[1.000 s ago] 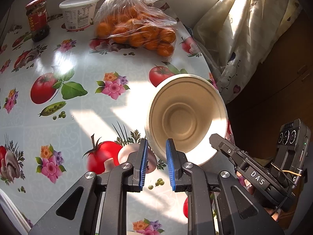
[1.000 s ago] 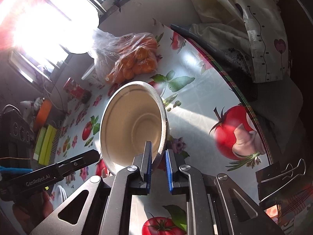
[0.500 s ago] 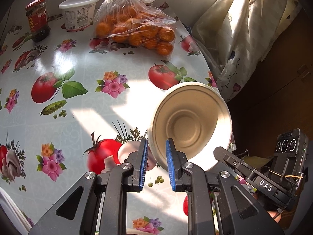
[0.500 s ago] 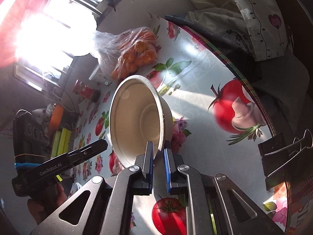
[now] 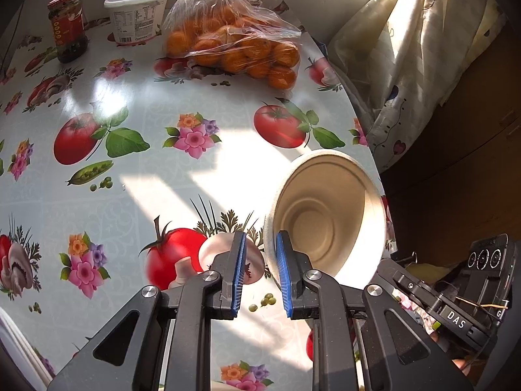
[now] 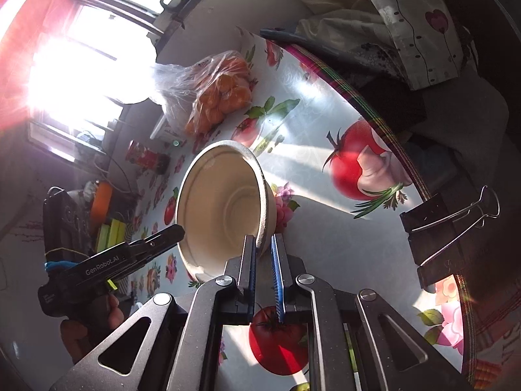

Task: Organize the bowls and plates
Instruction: 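Close the right gripper on that beige bowl's rim, then lift the beige bowl with the right gripper and carry it to the nested bowls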

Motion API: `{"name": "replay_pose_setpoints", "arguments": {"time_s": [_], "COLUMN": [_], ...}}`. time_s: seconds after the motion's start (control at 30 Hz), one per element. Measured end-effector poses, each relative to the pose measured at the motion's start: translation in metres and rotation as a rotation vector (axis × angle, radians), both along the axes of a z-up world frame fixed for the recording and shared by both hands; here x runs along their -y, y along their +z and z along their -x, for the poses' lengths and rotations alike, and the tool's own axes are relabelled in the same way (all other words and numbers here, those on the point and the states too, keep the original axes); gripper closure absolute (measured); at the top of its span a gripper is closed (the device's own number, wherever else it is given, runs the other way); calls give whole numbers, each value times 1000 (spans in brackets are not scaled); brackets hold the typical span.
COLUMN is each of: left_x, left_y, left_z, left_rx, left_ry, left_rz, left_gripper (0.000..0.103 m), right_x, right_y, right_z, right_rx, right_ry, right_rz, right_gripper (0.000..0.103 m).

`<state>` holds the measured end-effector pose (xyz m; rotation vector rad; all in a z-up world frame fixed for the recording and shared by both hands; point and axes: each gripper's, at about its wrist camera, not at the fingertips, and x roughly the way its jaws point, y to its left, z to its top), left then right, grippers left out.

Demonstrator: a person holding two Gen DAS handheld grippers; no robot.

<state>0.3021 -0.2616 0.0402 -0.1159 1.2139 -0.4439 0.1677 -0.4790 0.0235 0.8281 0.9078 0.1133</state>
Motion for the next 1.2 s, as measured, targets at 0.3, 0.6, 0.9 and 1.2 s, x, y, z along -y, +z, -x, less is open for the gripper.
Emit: {"name": "replay_pose_setpoints", "arguments": {"time_s": [0.3, 0.6, 0.9, 1.2], "left_x": [5, 3, 3, 1], "left_y": [-5, -7, 0, 5], "left_z": [-1, -3, 3, 12], "left_rx": [-18, -51, -34, -26], "left_ry": [-19, -29, -46, -63], "left_rz": [4, 59, 81, 87], "left_gripper": [84, 84, 84, 84], "right_x": [-6, -18, -21, -19], "right_y": [2, -2, 2, 1], "right_z": [-17, -29, -27, -18], "right_rx": [4, 2, 7, -3], "right_ry": [-4, 23, 19, 17], "right_rz": [130, 136, 142, 109], "right_gripper": [74, 80, 86, 86]}}
